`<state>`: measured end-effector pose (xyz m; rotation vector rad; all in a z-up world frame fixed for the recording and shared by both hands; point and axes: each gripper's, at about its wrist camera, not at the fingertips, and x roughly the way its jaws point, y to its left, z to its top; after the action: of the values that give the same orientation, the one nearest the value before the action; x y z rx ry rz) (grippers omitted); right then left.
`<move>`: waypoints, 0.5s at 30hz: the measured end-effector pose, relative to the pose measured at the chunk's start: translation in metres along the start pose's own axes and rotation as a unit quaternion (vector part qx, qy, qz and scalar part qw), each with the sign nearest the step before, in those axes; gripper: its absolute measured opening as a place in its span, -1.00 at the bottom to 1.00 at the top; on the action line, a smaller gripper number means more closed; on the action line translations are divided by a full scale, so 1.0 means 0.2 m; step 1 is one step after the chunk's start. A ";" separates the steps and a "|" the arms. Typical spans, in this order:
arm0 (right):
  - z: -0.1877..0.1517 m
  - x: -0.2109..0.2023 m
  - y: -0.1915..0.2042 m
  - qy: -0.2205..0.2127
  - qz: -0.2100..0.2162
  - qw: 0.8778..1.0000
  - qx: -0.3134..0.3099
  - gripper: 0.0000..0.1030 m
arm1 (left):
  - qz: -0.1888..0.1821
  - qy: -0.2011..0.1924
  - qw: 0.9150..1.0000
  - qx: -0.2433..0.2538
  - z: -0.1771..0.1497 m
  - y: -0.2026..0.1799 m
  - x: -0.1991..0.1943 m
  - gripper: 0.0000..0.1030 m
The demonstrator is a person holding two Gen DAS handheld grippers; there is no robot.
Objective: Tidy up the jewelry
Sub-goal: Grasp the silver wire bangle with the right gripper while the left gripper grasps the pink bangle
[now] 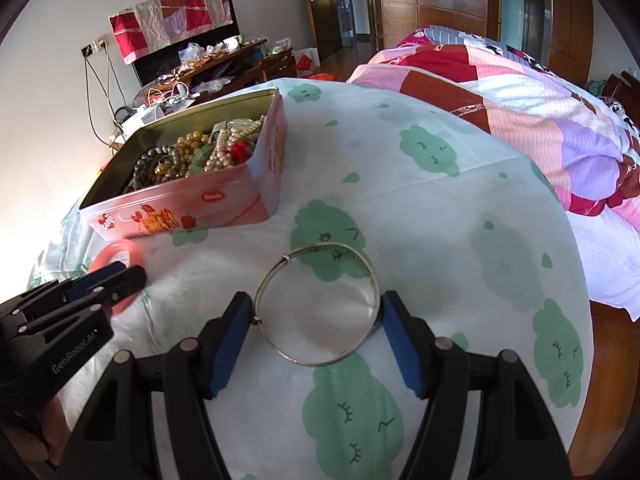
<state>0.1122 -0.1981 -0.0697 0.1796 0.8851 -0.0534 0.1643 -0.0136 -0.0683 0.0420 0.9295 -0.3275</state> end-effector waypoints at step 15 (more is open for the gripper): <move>0.00 0.00 0.00 -0.001 0.001 1.000 0.001 0.35 | -0.037 -0.020 0.999 -0.022 -0.08 0.15 -0.12 -0.82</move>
<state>0.1123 -0.1972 -0.0700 0.1820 0.8836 -0.0519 0.1476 0.0236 -0.0619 -0.0390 0.8998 -0.3755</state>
